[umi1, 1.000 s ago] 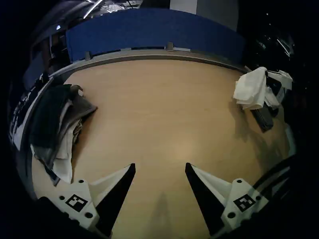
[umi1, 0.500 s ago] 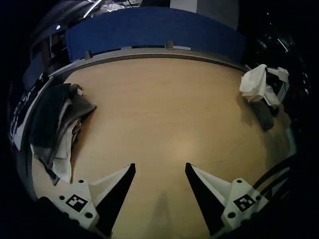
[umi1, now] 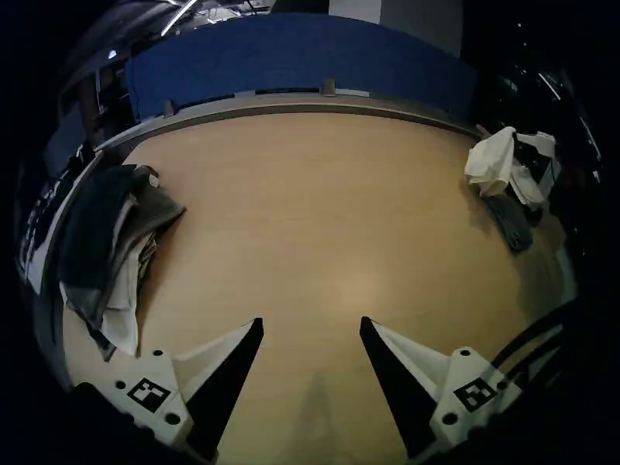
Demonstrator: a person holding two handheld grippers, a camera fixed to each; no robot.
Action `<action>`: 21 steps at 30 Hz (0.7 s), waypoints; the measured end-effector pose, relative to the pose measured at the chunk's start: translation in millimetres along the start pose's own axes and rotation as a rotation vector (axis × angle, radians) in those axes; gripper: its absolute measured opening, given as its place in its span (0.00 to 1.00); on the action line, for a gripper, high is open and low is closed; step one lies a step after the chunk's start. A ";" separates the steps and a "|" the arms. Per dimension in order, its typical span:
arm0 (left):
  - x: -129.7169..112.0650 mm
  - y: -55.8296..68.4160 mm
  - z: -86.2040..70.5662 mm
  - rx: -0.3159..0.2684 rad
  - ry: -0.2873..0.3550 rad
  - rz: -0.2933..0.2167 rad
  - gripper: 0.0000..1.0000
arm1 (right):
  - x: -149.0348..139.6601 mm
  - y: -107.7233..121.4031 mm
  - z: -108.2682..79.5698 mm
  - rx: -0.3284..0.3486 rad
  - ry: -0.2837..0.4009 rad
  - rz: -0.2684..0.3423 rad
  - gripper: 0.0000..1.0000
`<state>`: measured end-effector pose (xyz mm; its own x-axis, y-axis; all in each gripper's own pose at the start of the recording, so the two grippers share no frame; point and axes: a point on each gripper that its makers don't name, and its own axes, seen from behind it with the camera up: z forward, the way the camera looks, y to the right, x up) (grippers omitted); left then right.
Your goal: Fold towel
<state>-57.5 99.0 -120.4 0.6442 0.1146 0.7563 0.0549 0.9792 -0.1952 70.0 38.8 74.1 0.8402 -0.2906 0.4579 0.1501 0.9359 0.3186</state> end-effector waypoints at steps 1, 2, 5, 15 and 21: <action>-0.1 0.1 -0.1 0.000 0.000 0.001 0.93 | -3.5 0.7 -0.5 -0.002 -0.006 0.003 0.04; -0.3 0.3 -0.3 0.001 0.000 0.003 0.93 | -7.5 1.5 -1.1 -0.004 -0.012 0.006 0.04; -0.6 1.0 -0.7 0.002 0.000 0.005 0.93 | -19.7 3.3 -7.6 -0.011 -0.026 0.018 0.04; 0.9 7.6 0.4 -0.004 -0.003 0.012 0.93 | -76.1 18.0 -41.8 -0.061 -0.090 0.076 0.04; 2.5 13.2 0.3 -0.010 -0.004 0.030 0.93 | -106.9 29.0 -61.1 -0.096 -0.125 0.118 0.04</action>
<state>-55.4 112.2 -121.0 0.6424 0.1445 0.7526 0.0438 0.9736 -0.2242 16.4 109.2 -16.3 0.7842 -0.1948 0.5891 0.1088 0.9779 0.1786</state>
